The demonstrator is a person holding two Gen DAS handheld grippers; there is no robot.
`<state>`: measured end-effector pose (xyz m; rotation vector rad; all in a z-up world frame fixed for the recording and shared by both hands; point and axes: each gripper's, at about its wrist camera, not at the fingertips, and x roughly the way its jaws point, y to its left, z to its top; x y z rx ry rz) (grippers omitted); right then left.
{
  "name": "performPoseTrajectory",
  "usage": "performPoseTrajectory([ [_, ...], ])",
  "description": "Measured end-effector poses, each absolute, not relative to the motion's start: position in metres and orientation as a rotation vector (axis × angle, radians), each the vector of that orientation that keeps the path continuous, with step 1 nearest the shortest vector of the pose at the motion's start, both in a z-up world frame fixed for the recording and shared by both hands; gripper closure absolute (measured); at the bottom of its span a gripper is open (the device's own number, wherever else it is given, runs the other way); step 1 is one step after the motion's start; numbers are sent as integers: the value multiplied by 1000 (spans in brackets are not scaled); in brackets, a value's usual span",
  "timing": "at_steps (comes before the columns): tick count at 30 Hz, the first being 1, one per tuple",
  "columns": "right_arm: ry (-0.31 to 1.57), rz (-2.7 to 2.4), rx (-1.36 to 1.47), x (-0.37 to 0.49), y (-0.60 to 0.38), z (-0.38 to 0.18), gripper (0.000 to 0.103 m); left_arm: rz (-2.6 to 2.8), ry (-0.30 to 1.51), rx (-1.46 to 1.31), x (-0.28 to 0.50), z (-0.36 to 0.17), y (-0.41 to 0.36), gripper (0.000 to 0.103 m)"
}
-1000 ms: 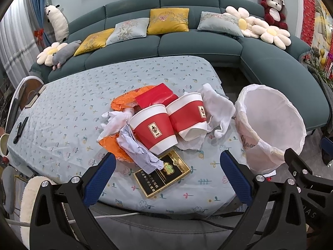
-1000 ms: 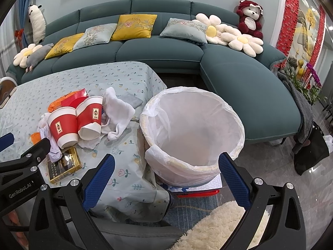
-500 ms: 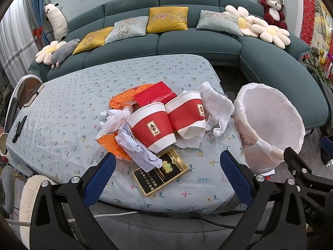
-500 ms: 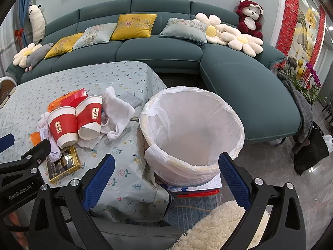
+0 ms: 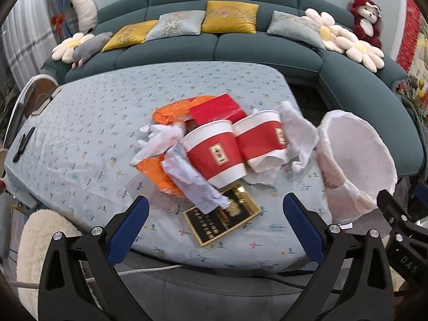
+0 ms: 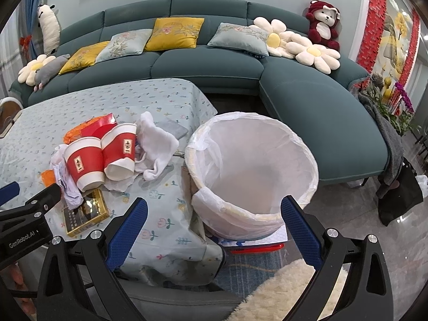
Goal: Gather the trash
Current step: 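Grasp the white paper receipt with the left gripper while the right tool approaches the white cloth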
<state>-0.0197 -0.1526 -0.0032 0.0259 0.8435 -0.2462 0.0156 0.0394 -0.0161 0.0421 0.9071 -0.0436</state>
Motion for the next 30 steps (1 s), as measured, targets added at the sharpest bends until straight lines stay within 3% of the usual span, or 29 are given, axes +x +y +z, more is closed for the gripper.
performPoseTrajectory([
  [26, 922, -176, -25, 55, -101, -33, 8, 11, 1030, -67, 71, -65, 92, 8],
  [30, 935, -165, -27, 65, -97, -38, 8, -23, 1043, -92, 83, -66, 88, 23],
])
